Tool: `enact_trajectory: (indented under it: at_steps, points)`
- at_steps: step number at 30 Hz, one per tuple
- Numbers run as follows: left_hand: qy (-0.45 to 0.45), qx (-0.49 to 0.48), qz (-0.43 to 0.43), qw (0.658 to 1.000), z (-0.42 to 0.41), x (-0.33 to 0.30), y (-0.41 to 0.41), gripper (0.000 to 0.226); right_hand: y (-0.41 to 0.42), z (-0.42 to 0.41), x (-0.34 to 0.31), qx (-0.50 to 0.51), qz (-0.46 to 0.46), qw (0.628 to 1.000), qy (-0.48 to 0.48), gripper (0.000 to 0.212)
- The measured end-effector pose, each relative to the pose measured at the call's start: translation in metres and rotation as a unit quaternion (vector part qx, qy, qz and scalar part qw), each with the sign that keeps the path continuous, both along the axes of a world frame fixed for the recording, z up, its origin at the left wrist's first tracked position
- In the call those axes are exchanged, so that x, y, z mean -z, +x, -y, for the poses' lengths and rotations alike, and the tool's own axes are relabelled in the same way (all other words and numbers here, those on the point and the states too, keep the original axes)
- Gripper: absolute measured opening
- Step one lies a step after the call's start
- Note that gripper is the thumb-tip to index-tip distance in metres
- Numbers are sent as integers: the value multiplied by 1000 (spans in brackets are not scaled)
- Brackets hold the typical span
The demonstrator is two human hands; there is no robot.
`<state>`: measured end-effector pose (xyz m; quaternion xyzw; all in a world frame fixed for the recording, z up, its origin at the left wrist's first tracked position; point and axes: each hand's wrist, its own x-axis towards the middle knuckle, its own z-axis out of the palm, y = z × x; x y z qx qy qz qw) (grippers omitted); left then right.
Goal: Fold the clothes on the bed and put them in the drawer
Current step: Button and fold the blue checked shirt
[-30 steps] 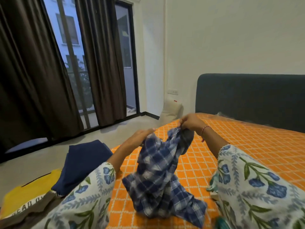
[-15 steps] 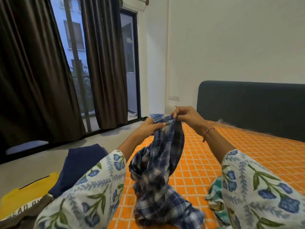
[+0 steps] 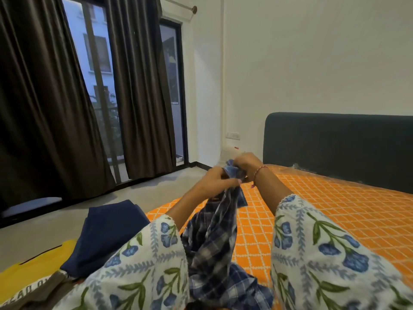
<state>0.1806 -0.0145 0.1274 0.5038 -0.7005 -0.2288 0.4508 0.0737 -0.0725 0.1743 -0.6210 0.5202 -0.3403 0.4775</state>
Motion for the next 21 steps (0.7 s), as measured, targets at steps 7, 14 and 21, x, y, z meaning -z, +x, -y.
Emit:
enact_trajectory:
  at_steps: [7,14,21]
  points:
    - [4,-89,102,991,12,-3,52,63,6,-3,-4,-110,81,989,48,9]
    - [8,-85,30,996,14,-13,69,11,-11,1,-19,-230,56,971,-30,6]
    - [102,-114,79,985,6,-18,88,17,-27,16,-32,-131,-51,952,-274,22]
